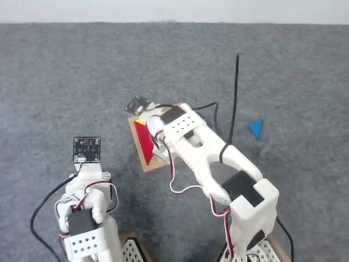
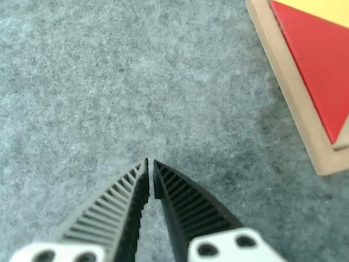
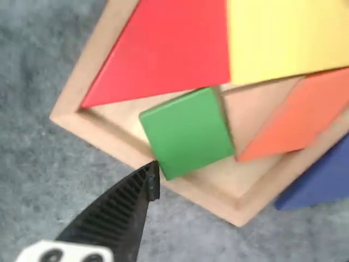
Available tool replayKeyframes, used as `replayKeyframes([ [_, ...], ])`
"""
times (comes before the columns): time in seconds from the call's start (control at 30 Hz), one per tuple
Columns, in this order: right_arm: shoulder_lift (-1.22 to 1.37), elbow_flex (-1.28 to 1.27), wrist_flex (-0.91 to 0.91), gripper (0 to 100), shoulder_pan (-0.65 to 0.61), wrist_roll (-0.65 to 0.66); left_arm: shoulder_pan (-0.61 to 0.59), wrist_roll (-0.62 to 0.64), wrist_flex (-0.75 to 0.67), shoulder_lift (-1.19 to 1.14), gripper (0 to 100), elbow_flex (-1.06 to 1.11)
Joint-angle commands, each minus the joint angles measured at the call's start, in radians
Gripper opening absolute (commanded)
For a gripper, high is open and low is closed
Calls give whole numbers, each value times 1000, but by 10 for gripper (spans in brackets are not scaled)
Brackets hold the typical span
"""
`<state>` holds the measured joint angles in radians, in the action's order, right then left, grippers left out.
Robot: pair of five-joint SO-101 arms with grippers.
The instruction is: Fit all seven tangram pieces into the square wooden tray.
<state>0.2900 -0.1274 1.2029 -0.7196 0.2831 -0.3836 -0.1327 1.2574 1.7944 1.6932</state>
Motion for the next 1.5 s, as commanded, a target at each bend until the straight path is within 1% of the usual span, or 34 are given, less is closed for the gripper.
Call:
replayKeyframes([
  [0.0,-12,87,-2,549,25,-25,-3,-9,5,18,15,-8],
  [0.1,-13,89,-24,549,13,-60,-3,-9,5,18,15,-8],
  [0.37,-13,84,-58,549,-10,-63,-3,-9,5,18,15,-8],
  [0.57,16,89,-59,549,-88,-54,-3,-9,5,18,15,-8],
  [0.63,65,110,-64,549,-85,-54,-3,-9,5,18,15,-8],
  [0.77,176,199,-58,549,-35,-63,-3,-9,5,18,15,-8],
  [0.9,208,282,-21,549,-18,-66,-3,-9,5,18,15,-8],
  [1.07,151,284,-44,549,-22,-81,-3,-9,5,18,15,-8],
  [1.33,-33,212,48,549,-21,-83,-3,-9,5,18,15,-8],
  [1.4,-99,167,51,549,-13,-83,-3,-9,5,18,15,-8],
  [1.47,-171,120,76,549,28,-81,-3,-9,5,18,15,-8],
])
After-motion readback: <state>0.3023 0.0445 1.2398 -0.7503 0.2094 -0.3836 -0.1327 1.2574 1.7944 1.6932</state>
